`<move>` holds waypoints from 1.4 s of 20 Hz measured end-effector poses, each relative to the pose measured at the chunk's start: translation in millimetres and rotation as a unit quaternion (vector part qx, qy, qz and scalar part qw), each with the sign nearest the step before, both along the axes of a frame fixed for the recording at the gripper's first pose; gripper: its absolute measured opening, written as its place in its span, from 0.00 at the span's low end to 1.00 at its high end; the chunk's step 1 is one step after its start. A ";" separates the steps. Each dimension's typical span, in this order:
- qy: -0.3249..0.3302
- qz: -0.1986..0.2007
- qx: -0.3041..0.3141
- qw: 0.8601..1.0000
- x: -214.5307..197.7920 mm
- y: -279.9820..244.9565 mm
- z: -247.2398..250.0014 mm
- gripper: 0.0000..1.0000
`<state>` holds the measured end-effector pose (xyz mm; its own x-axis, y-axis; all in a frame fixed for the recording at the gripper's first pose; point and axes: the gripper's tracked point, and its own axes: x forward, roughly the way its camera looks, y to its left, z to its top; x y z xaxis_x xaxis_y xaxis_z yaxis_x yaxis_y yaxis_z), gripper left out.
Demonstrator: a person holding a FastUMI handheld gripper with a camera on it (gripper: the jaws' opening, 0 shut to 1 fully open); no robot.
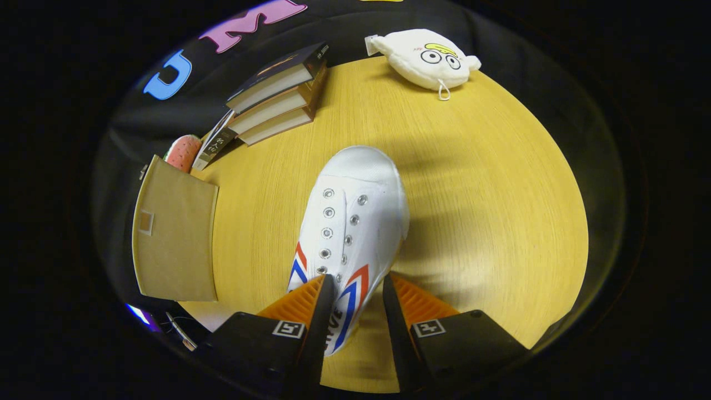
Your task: Open the storage box then place both shoes into the box .Put the left shoe in first, then the right shoe, with the right side of both shoes facing outward in a uniform manner.
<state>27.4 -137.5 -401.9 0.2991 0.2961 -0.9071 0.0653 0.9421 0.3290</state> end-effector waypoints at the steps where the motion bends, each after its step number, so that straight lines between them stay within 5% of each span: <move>1: 0.010 -0.007 0.012 1.000 -0.8 -0.1 0.2 0.51; 7: 0.018 -0.028 0.032 0.999 -1.8 -3.3 1.3 0.09; 19: -0.022 -0.102 0.072 0.992 0.0 40.3 84.6 0.05; 28: -0.094 -0.083 0.111 0.986 11.7 111.4 194.1 0.05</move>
